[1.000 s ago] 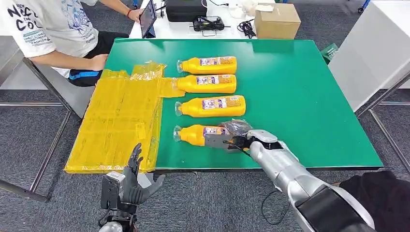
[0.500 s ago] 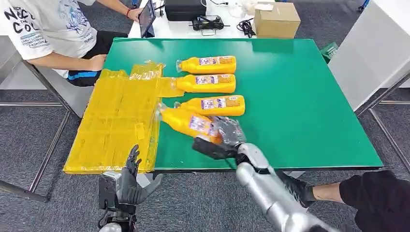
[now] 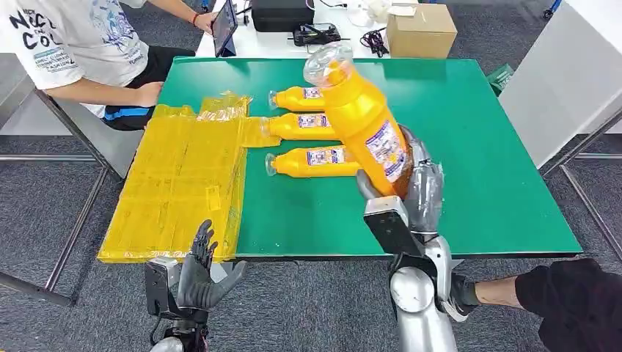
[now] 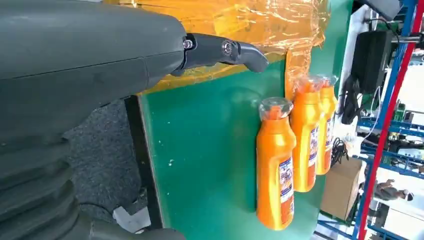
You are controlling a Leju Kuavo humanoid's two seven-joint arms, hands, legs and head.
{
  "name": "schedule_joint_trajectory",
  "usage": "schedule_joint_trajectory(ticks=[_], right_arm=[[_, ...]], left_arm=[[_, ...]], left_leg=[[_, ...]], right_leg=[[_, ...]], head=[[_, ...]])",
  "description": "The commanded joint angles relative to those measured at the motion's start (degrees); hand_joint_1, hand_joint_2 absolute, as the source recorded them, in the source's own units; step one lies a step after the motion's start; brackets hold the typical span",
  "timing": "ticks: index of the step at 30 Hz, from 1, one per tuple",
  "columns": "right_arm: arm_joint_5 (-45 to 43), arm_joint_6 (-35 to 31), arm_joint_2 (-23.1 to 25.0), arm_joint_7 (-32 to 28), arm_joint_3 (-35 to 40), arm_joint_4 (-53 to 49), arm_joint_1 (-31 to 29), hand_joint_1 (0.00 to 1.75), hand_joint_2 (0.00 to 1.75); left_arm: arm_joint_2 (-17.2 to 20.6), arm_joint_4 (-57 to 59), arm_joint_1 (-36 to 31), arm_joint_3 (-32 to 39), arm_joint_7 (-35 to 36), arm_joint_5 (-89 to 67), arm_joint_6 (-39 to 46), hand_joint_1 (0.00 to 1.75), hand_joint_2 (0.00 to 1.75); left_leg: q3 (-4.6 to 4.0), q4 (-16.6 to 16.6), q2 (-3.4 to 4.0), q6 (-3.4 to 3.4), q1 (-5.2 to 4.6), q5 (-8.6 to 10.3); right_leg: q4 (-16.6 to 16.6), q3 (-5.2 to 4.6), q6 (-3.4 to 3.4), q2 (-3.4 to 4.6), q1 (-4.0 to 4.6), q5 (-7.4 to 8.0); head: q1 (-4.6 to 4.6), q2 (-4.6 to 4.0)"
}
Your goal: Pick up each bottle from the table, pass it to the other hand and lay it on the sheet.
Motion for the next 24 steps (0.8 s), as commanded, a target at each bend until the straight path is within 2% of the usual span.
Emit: schedule_joint_trajectory(ticks=[1,3,5,6,9,10,11,12,16,17,18,21,22,23,24], right_arm=[[-4.0,0.8,2.0,-3.7,-7.5,-1.9,3.3,1.75,1.75],[-5.7,3.1,2.0,-5.2,-8.7,0.6,4.3,1.75,1.75],[-8.0,5.6,1.7,-6.7,-9.0,5.2,4.6,1.75,1.75],[-8.4,6.5,1.6,-7.2,-8.5,7.7,4.7,1.75,1.75],[-9.9,8.4,2.0,-8.6,-6.4,15.3,5.5,1.75,1.75],[-10.7,8.8,2.4,-9.4,-5.7,17.8,5.8,1.75,1.75],[-11.3,9.4,2.5,-9.6,-5.0,19.8,5.9,1.75,1.75],[-11.3,9.5,2.5,-9.8,-3.9,21.7,5.9,1.75,1.75],[-11.1,10.7,2.9,-10.8,1.0,28.2,5.8,1.75,1.75],[-11.0,10.5,3.0,-11.0,1.8,29.0,5.8,1.75,1.75],[-10.7,10.3,3.0,-11.2,3.3,30.4,5.7,1.75,1.75],[-10.2,9.5,3.0,-11.4,5.4,32.1,5.4,1.75,1.75],[-10.3,9.5,3.2,-11.4,5.8,32.2,5.4,1.75,1.75],[-10.4,9.6,2.8,-11.4,6.7,32.4,5.3,1.75,1.75],[-10.8,10.3,2.6,-10.8,7.9,32.7,5.1,1.75,1.75]], left_arm=[[-0.3,3.4,-3.1,-0.8,0.4,5.7,-5.1,0.00,1.75],[-0.3,3.0,-3.4,-0.7,0.1,6.6,-7.5,0.00,1.75],[-0.3,2.1,-3.9,-0.8,0.0,8.3,-9.8,0.00,1.75],[-0.3,1.7,-4.2,-0.9,-0.1,9.6,-11.0,0.00,1.75],[-0.3,0.7,-4.6,-1.5,0.8,14.7,-14.8,0.00,1.75],[-0.2,0.3,-4.5,-1.9,0.8,15.9,-15.7,0.00,1.75],[-0.1,0.1,-4.7,-2.3,0.8,17.0,-16.8,0.00,1.75],[-0.1,0.1,-4.8,-2.7,1.3,18.4,-17.6,0.00,1.75],[-0.1,0.5,-6.0,-4.4,1.2,19.8,-18.4,0.00,1.75],[-0.2,0.7,-6.3,-4.6,1.4,20.2,-18.5,0.00,1.75],[-0.1,1.1,-6.8,-5.1,1.4,20.2,-18.5,0.00,1.75],[-0.2,2.0,-7.2,-5.9,1.5,20.7,-18.6,0.00,1.75],[-0.2,2.3,-7.1,-6.1,1.5,20.7,-18.5,0.00,1.75],[0.1,2.7,-7.2,-6.6,1.7,20.5,-18.4,0.00,1.75],[0.2,3.1,-7.2,-7.1,1.7,19.4,-17.5,0.00,1.75]], left_leg=[[0.33,0.0,-0.14,-0.08,0.05,-0.11],[0.17,-0.1,-0.15,-0.05,0.05,-0.02],[0.55,-0.1,-0.18,-0.09,0.09,-0.14],[0.26,-0.1,-0.10,-0.05,0.06,-0.05],[0.24,-0.1,0.02,-0.06,0.10,-0.06],[0.62,-0.1,0.06,-0.11,0.13,-0.19],[0.29,-0.1,0.04,-0.08,0.11,-0.06],[0.48,-0.1,0.07,-0.11,0.12,-0.11],[0.15,-0.1,0.07,-0.06,0.09,-0.04],[0.52,-0.1,0.15,-0.13,0.13,-0.16],[0.21,-0.1,0.09,-0.08,0.13,-0.07],[0.18,0.0,0.04,-0.07,0.11,-0.05],[0.57,-0.1,0.10,-0.12,0.15,-0.21],[0.24,0.0,0.03,-0.07,0.12,-0.07],[0.44,-0.1,0.05,-0.09,0.13,-0.15]], right_leg=[[0.0,0.38,-0.13,-0.15,0.06,-0.17],[-0.1,0.20,-0.07,-0.16,0.06,-0.08],[-0.2,0.62,-0.15,-0.20,0.12,-0.21],[-0.1,0.31,-0.07,-0.10,0.09,-0.08],[-0.1,0.29,-0.09,0.01,0.11,-0.04],[-0.2,0.66,-0.18,0.05,0.15,-0.15],[-0.1,0.33,-0.11,0.03,0.13,-0.04],[-0.2,0.50,-0.16,0.06,0.15,-0.09],[-0.1,0.16,-0.09,0.07,0.11,-0.01],[-0.1,0.50,-0.19,0.15,0.16,-0.11],[-0.1,0.23,-0.10,0.08,0.15,-0.04],[-0.1,0.19,-0.09,0.03,0.14,-0.05],[-0.1,0.58,-0.19,0.08,0.19,-0.18],[-0.1,0.27,-0.10,0.02,0.15,-0.07],[-0.1,0.46,-0.15,0.04,0.16,-0.15]], head=[[0.00,0.00],[0.00,0.00],[0.02,0.00],[0.00,0.00],[0.00,0.00],[0.00,0.00],[0.00,0.00],[0.00,0.00],[0.00,0.00],[0.00,0.00],[-0.02,0.00],[0.00,0.00],[-0.02,0.00],[-0.02,0.00],[0.00,0.00]])
